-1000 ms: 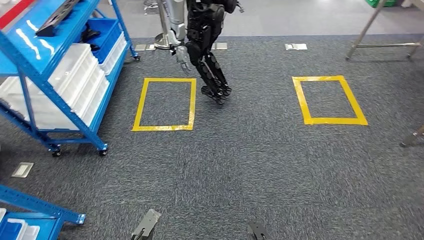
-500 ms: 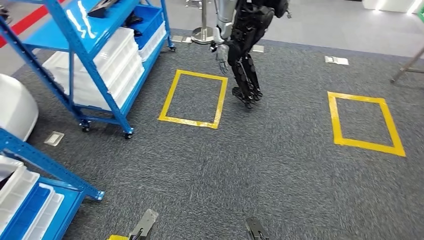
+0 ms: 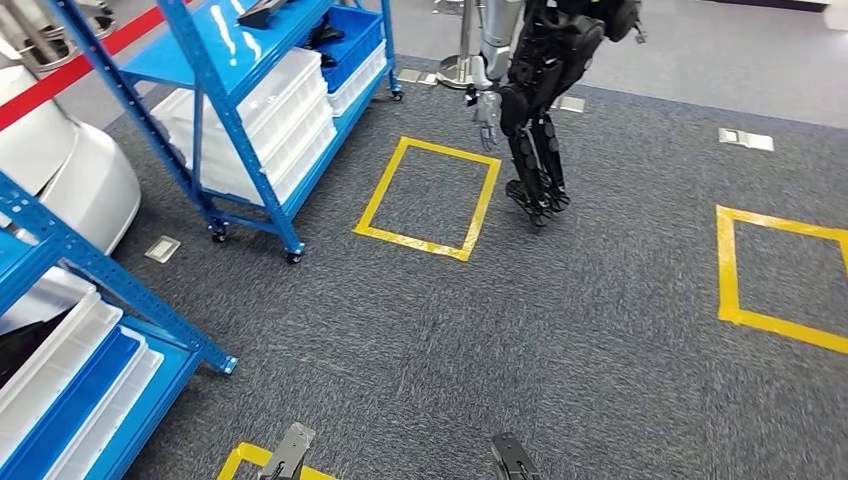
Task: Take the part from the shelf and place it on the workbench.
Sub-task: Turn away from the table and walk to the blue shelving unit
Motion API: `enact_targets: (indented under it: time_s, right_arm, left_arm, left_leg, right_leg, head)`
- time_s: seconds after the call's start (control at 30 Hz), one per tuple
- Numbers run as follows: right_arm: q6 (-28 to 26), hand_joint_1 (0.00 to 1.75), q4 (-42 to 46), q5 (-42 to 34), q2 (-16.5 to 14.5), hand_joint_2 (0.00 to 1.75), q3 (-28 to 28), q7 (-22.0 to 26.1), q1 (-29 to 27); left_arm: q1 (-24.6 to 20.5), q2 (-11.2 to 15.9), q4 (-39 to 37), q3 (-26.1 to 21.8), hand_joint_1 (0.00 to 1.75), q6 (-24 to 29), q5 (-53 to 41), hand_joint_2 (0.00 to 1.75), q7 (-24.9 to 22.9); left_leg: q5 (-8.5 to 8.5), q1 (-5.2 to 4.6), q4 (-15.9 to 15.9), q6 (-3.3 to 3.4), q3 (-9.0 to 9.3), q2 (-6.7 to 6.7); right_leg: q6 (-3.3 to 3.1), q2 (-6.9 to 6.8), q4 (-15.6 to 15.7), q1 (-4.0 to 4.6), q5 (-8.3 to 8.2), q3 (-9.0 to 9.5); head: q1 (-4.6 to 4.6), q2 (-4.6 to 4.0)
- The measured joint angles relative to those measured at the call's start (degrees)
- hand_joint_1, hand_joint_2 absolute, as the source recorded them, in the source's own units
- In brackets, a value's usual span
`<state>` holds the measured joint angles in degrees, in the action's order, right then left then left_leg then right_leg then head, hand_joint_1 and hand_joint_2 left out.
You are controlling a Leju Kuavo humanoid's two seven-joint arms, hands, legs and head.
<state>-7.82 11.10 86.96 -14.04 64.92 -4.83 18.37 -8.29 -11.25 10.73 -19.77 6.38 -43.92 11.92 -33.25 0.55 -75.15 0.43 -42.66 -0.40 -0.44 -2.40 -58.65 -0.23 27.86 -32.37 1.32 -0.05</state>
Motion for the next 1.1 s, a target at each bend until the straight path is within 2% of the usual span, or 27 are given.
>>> enact_targets:
  time_s: [0.03, 0.07, 0.1, 0.13, 0.17, 0.2, 0.27, 0.3, 0.33, 0.4, 0.47, 0.5, 0.53, 0.57, 0.6, 0.63, 0.67, 0.7, 0.77, 0.8, 0.87, 0.9, 0.97, 1.0, 1.03, 1.07, 1.1]
  right_arm:
    - [0.0, 0.0, 0.0, 0.0, 0.0, 0.0, 0.0, 0.0, 0.0]
    - [-0.1, 0.0, 0.0, 0.0, 0.0, 0.0, -0.1, -0.1, 0.1]
    - [-0.1, 0.0, 0.0, 0.1, -0.1, 0.0, -0.2, -0.1, 0.1]
    - [-0.1, 0.0, 0.0, 0.1, -0.1, 0.0, -0.3, -0.2, 0.2]
    - [-0.1, 0.0, 0.0, 0.2, -0.1, 0.0, -0.4, -0.2, 0.2]
    - [-0.1, 0.0, 0.0, 0.4, -0.1, 0.0, -0.5, -0.3, 0.3]
    - [-0.2, 0.0, 0.0, 0.9, -0.3, 0.0, -0.8, 0.0, 0.3]
    - [-0.2, 0.0, 0.0, 1.2, -0.3, 0.0, -1.0, 0.2, 0.4]
    - [-0.4, 0.0, 0.0, 1.5, -0.4, 0.0, -1.3, 0.5, 0.4]
    - [-1.1, 0.0, 0.0, 1.8, -0.3, 0.0, -1.8, 0.5, 0.3]
    - [-1.7, 0.0, 0.0, 2.0, -0.1, 0.0, -2.1, 0.1, 0.0]
    - [-1.9, 0.0, 0.0, 2.0, 0.0, 0.0, -2.2, -0.1, -0.1]
    - [-2.1, 0.0, 0.0, 2.0, 0.1, 0.0, -2.3, -0.2, -0.1]
    - [-2.2, 0.0, 0.0, 2.0, 0.2, 0.0, -2.4, -0.2, -0.1]
    - [-2.3, 0.0, 0.0, 2.0, 0.2, 0.0, -2.5, -0.2, -0.1]
    - [-2.3, 0.0, -0.1, 2.0, 0.2, 0.0, -2.5, -0.2, -0.1]
    - [-2.3, 0.0, -0.1, 2.0, 0.2, 0.0, -2.6, -0.2, -0.1]
    - [-2.3, 0.0, -0.1, 2.0, 0.1, 0.0, -2.7, -0.2, -0.1]
    - [-2.4, 0.0, -0.2, 2.0, 0.0, 0.0, -2.8, -0.3, -0.1]
    - [-2.4, 0.0, -0.2, 2.0, 0.0, 0.0, -2.9, -0.3, 0.0]
    - [-2.4, 0.0, -0.2, 2.1, -0.2, 0.0, -3.0, -0.3, 0.1]
    - [-2.4, 0.0, -0.2, 2.1, -0.1, 0.0, -3.1, -0.3, 0.0]
    - [-2.4, 0.0, -0.2, 2.1, -0.1, 0.0, -3.2, -0.3, -0.1]
    - [-2.6, 0.0, -0.2, 2.1, 0.0, 0.0, -3.3, -0.5, -0.2]
    - [-3.1, 0.0, -0.2, 2.2, -0.1, 0.0, -3.3, -1.3, -0.1]
    - [-3.9, 0.0, -0.2, 2.1, -0.3, 0.0, -3.3, -2.7, 0.0]
    - [-4.6, 0.0, -0.2, 2.0, -0.4, 0.0, -3.5, -3.8, -0.3]
  left_arm:
    - [0.1, 0.0, 0.0, 0.0, 0.0, 0.2, 0.0, 0.0, 0.0]
    - [0.1, 0.0, 0.0, 0.0, 0.0, 0.5, 0.0, 0.0, 0.1]
    - [0.2, 0.0, 0.0, -0.1, 0.0, 0.8, 0.1, 0.0, 0.1]
    - [0.2, 0.0, 0.0, -0.1, 0.0, 0.9, 0.1, 0.0, 0.2]
    - [0.2, 0.0, 0.0, -0.1, 0.0, 1.0, 0.1, 0.0, 0.3]
    - [0.2, 0.0, 0.0, -0.1, 0.0, 1.0, 0.2, 0.0, 0.3]
    - [0.4, 0.0, 0.0, -0.1, 0.0, 1.1, 0.4, 0.0, 0.4]
    - [0.5, 0.0, 0.0, -0.2, 0.0, 1.1, 0.5, 0.0, 0.4]
    - [0.6, -0.1, 0.0, -0.2, 0.0, 1.2, 0.6, 0.0, 0.5]
    - [0.6, -0.2, 0.0, -0.3, 0.0, 1.5, 0.7, 0.0, 0.5]
    - [0.8, -0.3, 0.0, -0.3, 0.0, 1.8, 0.8, 0.0, 0.5]
    - [0.9, -0.3, 0.0, -0.4, 0.0, 1.9, 0.8, 0.0, 0.5]
    - [1.0, -0.3, 0.0, -0.4, 0.0, 2.0, 0.8, 0.0, 0.5]
    - [1.1, -0.3, 0.0, -0.4, 0.0, 2.0, 0.8, 0.0, 0.5]
    - [1.2, -0.3, 0.0, -0.5, 0.0, 2.0, 0.8, 0.0, 0.5]
    - [1.2, -0.3, 0.0, -0.5, 0.0, 2.0, 0.8, 0.0, 0.5]
    - [1.2, -0.3, 0.0, -0.5, 0.0, 2.0, 0.8, 0.0, 0.5]
    - [1.3, -0.2, 0.0, -0.5, 0.0, 2.0, 0.8, 0.0, 0.5]
    - [1.5, -0.2, 0.0, -0.5, 0.0, 2.0, 0.8, 0.0, 0.5]
    - [1.6, -0.1, 0.0, -0.5, 0.0, 2.0, 0.8, 0.0, 0.4]
    - [1.6, -0.1, 0.0, -0.5, 0.0, 2.0, 0.8, 0.0, 0.4]
    - [1.5, -0.1, 0.0, -0.5, 0.0, 2.0, 0.8, 0.0, 0.4]
    - [1.5, -0.1, 0.0, -0.5, 0.0, 2.0, 0.8, 0.0, 0.4]
    - [1.6, -0.1, 0.0, -0.5, 0.0, 2.0, 0.8, 0.0, 0.4]
    - [1.6, -0.1, 0.0, -0.5, 0.0, 2.1, 0.9, 0.0, 0.4]
    - [1.7, 0.0, 0.0, -0.6, 0.0, 2.4, 1.3, 0.0, 0.4]
    - [1.7, 0.2, 0.0, -0.9, 0.0, 2.8, 2.1, 0.0, 0.8]
  left_leg:
    - [1.47, -0.07, 2.0, 0.28, 1.05, 0.23]
    - [3.47, -0.26, 5.8, 0.75, 3.08, 0.88]
    - [4.98, -0.68, 9.9, 1.36, 5.32, 2.44]
    - [6.0, -1.14, 13.3, 1.87, 7.08, 3.77]
    - [6.4, -1.57, 15.3, 2.29, 8.08, 4.74]
    - [6.27, -1.91, 16.0, 2.53, 8.31, 5.14]
    - [6.72, -1.79, 16.6, 2.75, 8.38, 3.72]
    - [7.04, -1.55, 17.1, 2.89, 8.62, 3.05]
    - [7.42, -1.26, 17.6, 3.07, 8.88, 2.34]
    - [7.81, -0.9, 18.0, 3.29, 9.16, 0.84]
    - [7.86, -0.77, 18.0, 3.31, 9.14, -0.92]
    - [7.87, -0.7, 18.0, 3.24, 9.16, -1.82]
    - [7.83, -0.57, 17.8, 3.09, 9.18, -2.68]
    - [7.71, -0.38, 17.6, 2.82, 9.19, -3.5]
    - [7.52, -0.2, 17.3, 2.45, 9.11, -4.22]
    - [7.28, -0.14, 16.8, 2.02, 8.93, -4.91]
    - [7.14, -0.14, 16.5, 1.61, 8.68, -5.43]
    - [7.11, -0.19, 16.4, 1.27, 8.41, -5.86]
    - [7.24, -0.07, 16.4, 0.82, 7.99, -6.56]
    - [6.96, 0.0, 16.0, 0.63, 7.75, -6.06]
    - [4.74, 0.06, 12.4, 0.21, 6.03, -3.41]
    - [2.91, 0.02, 8.9, 0.03, 4.34, -1.71]
    - [-0.06, 0.07, 1.6, -0.13, 0.63, -0.23]
    - [-0.24, 0.06, -0.1, -0.05, -0.28, -0.03]
    - [0.7, 0.02, 0.5, 0.16, -0.01, 0.1]
    - [2.41, -0.09, 3.2, 0.51, 1.4, 0.42]
    - [4.33, -0.35, 7.4, 1.04, 3.67, 1.49]
  right_leg:
    - [-0.11, -0.67, 0.0, 0.16, 0.09, 0.11]
    - [-0.24, -1.3, 0.0, 0.3, 0.2, 0.28]
    - [-0.31, -1.88, 0.0, 0.45, 0.31, 0.44]
    - [-0.3, -2.39, 0.0, 0.62, 0.44, 0.55]
    - [-0.23, -2.88, 0.0, 0.73, 0.54, 0.61]
    - [-0.1, -3.38, 0.1, 0.8, 0.62, 0.64]
    - [0.28, -4.11, 0.0, 0.89, 0.84, 0.64]
    - [0.47, -3.42, -0.5, 0.89, 1.23, 0.51]
    - [0.57, -2.1, -2.0, 0.84, 2.06, -0.08]
    - [0.52, 1.01, -8.1, 0.46, 4.79, -2.79]
    - [0.85, 1.99, -14.6, 0.06, 6.92, -6.06]
    - [1.31, 2.08, -15.6, -0.16, 6.86, -6.69]
    - [1.98, 2.19, -13.9, -0.44, 5.73, -6.13]
    - [2.75, 2.56, -10.3, -0.8, 3.93, -4.62]
    - [3.42, 3.56, -6.4, -1.2, 2.33, -2.89]
    - [3.67, 4.58, -3.1, -1.47, 1.06, -1.37]
    - [3.58, 5.42, -1.2, -1.59, 0.44, -0.47]
    - [3.19, 5.89, -0.7, -1.51, 0.37, -0.22]
    - [2.34, 5.18, -0.7, -1.4, 0.16, -0.28]
    - [2.01, 4.71, -0.7, -1.43, 0.1, -0.27]
    - [1.29, 3.54, -0.5, -1.44, 0.1, -0.17]
    - [1.01, 2.85, -0.5, -1.2, 0.18, -0.12]
    - [0.64, 1.31, -0.5, -0.74, 0.36, -0.12]
    - [0.51, 0.55, -0.5, -0.56, 0.45, -0.1]
    - [0.4, -0.13, -0.5, -0.4, 0.54, -0.03]
    - [0.29, -0.72, -0.5, -0.26, 0.64, 0.1]
    - [0.16, -1.27, -0.5, -0.15, 0.75, 0.31]
  head:
    - [-0.01, 0.01]
    - [-0.01, 0.0]
    - [-0.04, 0.01]
    - [-0.08, 0.0]
    - [-0.04, 0.0]
    - [-0.04, 0.0]
    - [0.05, -0.01]
    - [0.0, -0.01]
    - [-0.02, 0.0]
    - [-0.19, 0.0]
    - [-0.28, 0.01]
    - [-0.27, 0.0]
    - [-0.26, 0.01]
    - [-0.26, 0.0]
    - [-0.33, 0.0]
    - [-0.5, 0.0]
    - [-0.64, 0.0]
    - [-0.74, 0.0]
    - [-0.7, 0.01]
    - [-0.66, 0.01]
    - [-0.32, 0.0]
    - [-0.15, -0.01]
    - [-0.01, -0.01]
    - [0.0, -0.01]
    - [0.01, -0.01]
    - [0.01, -0.01]
    - [0.01, 0.0]
